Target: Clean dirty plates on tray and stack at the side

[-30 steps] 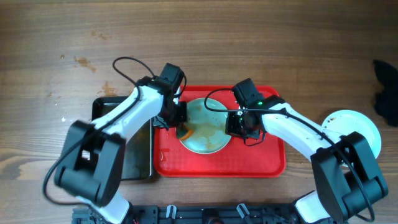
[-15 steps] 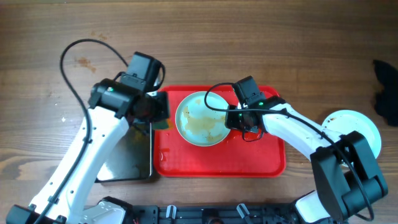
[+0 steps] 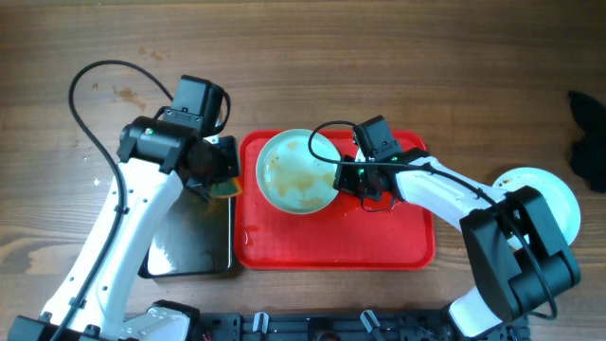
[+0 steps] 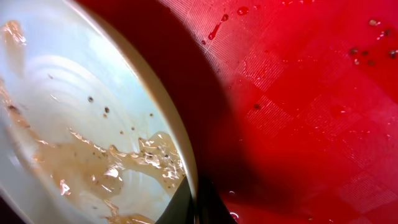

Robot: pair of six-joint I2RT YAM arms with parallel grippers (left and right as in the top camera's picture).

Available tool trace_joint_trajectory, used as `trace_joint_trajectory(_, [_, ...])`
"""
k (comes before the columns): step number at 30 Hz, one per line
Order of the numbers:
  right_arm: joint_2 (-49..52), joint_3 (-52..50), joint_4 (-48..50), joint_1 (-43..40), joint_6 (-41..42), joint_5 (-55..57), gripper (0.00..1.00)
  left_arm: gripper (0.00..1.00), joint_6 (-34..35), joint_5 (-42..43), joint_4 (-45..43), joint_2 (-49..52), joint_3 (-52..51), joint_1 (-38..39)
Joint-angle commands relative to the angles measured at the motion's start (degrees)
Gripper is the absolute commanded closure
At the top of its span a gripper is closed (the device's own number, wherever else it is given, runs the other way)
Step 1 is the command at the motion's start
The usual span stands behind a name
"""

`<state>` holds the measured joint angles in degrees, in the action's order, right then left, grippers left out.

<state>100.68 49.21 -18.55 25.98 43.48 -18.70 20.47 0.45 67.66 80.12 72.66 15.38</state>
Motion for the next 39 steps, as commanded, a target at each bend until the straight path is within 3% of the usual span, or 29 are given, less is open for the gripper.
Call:
trace_joint_trajectory(1, [4.7,-3.7,-1.6,0.2,1.5,5.0,0.95,0.96,-2.2,-1.0,0.8,-0.5,0.7,-2.5])
trace_joint_trajectory(8, [-1.4,-2.2,-3.8,0.2,-0.6,10.6,0.95,0.96,-2.3,-1.4,0.5,-0.5,-1.5,-7.2])
trace_joint_trajectory(18, [-26.6,4.2,-25.3,0.2,-8.0,30.9,0.96,0.96,-2.3,7.7,-13.3,-0.5,-24.2,-9.1])
trace_joint_trajectory(23, [-33.2,4.2,-33.6,0.2,-8.9,38.4,0.95,0.96,-2.3,9.9,-16.8,-0.5,-29.9,-9.1])
trace_joint_trajectory(33, [-29.0,5.9,-42.6,0.2,-2.8,53.1,0.95,0.96,-3.7,10.0,-21.4,0.9,-31.4,-9.1])
trace_joint_trajectory(39, [-21.4,20.2,-51.2,0.2,-3.0,55.8,0.95,0.96,-3.8,10.5,-23.8,4.6,-31.4,-9.4])
